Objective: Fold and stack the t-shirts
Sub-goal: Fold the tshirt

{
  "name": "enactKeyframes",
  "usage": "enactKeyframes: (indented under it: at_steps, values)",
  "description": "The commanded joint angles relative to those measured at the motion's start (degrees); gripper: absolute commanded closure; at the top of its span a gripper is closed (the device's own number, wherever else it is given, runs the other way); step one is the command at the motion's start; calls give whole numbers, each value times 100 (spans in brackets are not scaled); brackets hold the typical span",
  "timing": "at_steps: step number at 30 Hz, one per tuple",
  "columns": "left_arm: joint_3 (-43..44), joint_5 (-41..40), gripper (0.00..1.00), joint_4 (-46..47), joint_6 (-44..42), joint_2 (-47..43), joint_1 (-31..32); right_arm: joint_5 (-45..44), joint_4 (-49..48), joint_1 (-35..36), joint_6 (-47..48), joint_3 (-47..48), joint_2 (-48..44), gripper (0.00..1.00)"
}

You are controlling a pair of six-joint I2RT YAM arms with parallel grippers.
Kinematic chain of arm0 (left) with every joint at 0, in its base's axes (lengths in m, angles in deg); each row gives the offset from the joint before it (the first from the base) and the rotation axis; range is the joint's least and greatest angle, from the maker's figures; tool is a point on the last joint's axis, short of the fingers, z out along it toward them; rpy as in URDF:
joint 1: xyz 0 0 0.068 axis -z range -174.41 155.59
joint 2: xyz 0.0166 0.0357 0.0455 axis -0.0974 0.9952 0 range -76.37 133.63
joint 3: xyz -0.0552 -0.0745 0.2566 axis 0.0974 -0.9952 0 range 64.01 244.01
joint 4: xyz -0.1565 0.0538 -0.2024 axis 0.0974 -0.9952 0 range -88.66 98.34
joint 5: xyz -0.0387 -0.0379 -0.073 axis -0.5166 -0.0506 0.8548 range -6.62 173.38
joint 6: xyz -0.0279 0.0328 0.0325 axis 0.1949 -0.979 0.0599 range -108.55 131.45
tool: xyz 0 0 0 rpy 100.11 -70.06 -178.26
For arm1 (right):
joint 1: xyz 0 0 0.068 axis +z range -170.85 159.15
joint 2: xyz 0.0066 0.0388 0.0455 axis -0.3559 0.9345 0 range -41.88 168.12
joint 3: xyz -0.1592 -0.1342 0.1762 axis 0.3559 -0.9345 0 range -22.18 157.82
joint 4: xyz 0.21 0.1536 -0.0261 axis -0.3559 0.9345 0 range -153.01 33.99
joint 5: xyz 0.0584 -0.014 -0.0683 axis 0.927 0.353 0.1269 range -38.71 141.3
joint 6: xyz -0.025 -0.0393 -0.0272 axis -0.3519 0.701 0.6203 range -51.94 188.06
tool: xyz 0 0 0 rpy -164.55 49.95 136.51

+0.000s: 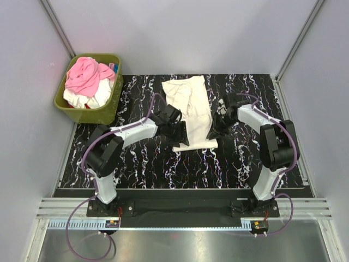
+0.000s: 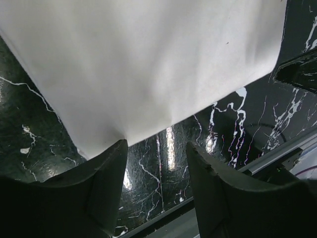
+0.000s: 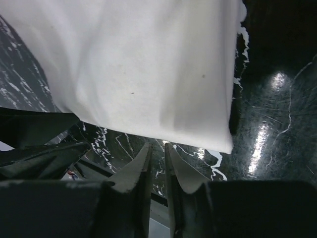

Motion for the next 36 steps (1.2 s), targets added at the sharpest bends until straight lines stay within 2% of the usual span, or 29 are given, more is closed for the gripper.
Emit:
enactKeyframes:
  at_steps: [1,4,10,17,18,19,20,21,23,24,29,36]
  values:
    - [-429,121,45,681,212,-40,20,-371,-82,28,206,-241,-161,78]
    - [-703,103,46,778,230,-14,20,-899,33,28,277,-434,-126,80]
    - [-1055,-98,47,761,90,-75,20,-1314,-45,20,145,-892,6,81]
    - [-1047,-792,48,-117,-428,-417,20,-1762,270,28,30,-1085,-389,82]
    - [-951,-1194,48,-301,-481,-514,46,-1867,332,20,4,-1112,-607,77]
    - [-898,-1415,48,-677,-525,-741,63,-1999,437,20,4,-1129,-740,68]
    - [-862,-1687,45,-846,-595,-874,116,-2035,464,20,-22,-1173,-1011,56]
    - [-819,-2055,40,-978,-613,-1005,125,-2044,508,20,-48,-1243,-1135,37]
    - [-844,-2173,30,-1155,-596,-1392,125,-1878,491,20,-75,-1340,-1416,29]
    - [-879,-2130,29,-1138,-587,-1524,125,-1764,404,28,-75,-1366,-1479,25]
    - [-1538,-1655,24,-260,-324,-2123,107,-893,17,20,-92,-1525,-1594,23]
    - [-2066,-1119,32,839,19,-1729,-15,-840,-282,20,22,-1297,-1093,25]
